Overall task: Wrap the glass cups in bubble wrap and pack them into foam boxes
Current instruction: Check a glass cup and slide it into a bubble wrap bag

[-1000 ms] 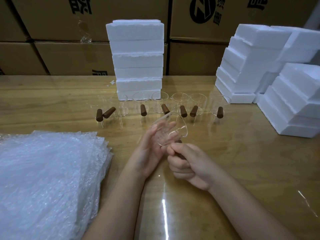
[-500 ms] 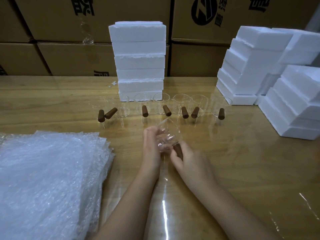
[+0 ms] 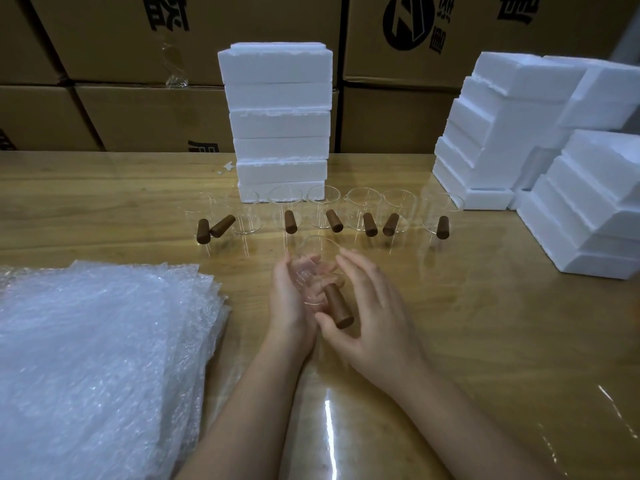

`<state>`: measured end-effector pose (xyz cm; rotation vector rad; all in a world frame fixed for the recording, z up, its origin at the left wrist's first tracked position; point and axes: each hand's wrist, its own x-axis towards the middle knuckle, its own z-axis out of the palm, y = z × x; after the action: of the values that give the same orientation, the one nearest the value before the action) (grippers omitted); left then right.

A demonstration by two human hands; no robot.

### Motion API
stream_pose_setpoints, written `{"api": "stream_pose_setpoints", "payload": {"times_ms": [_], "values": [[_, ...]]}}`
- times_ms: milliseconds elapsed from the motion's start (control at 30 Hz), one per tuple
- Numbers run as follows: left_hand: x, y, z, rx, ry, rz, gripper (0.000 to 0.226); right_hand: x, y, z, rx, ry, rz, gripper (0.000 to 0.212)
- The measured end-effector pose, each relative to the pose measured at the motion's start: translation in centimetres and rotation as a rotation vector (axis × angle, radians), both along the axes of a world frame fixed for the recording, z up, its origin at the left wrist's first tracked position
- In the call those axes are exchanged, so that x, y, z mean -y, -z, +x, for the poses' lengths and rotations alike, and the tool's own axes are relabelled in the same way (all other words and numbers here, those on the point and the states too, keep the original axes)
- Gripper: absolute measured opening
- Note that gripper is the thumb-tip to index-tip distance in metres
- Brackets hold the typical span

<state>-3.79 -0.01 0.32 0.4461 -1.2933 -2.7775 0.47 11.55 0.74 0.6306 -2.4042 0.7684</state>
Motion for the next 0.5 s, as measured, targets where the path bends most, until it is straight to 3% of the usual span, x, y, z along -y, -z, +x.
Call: {"api": "stream_pose_setpoints", "payload": {"times_ms": [167,300,500], "values": [[0.48,-0.01,0.03,0.028,0.06,0.082,0.045,-0.03,0.08,-0.12,0.029,-0.094,0.063,0.073],[0.64,-0.21,-0.08,0.012,0.04,0.119,0.044,0.14,0.1,0.01,-0.058,-0.158,0.063,0.067],[0.35,-0.27,-0.05,0.04,0.004,-0.012,0.042,0.36,-0.31,0.18,-0.176,-0.248,0.064,0.058]]}}
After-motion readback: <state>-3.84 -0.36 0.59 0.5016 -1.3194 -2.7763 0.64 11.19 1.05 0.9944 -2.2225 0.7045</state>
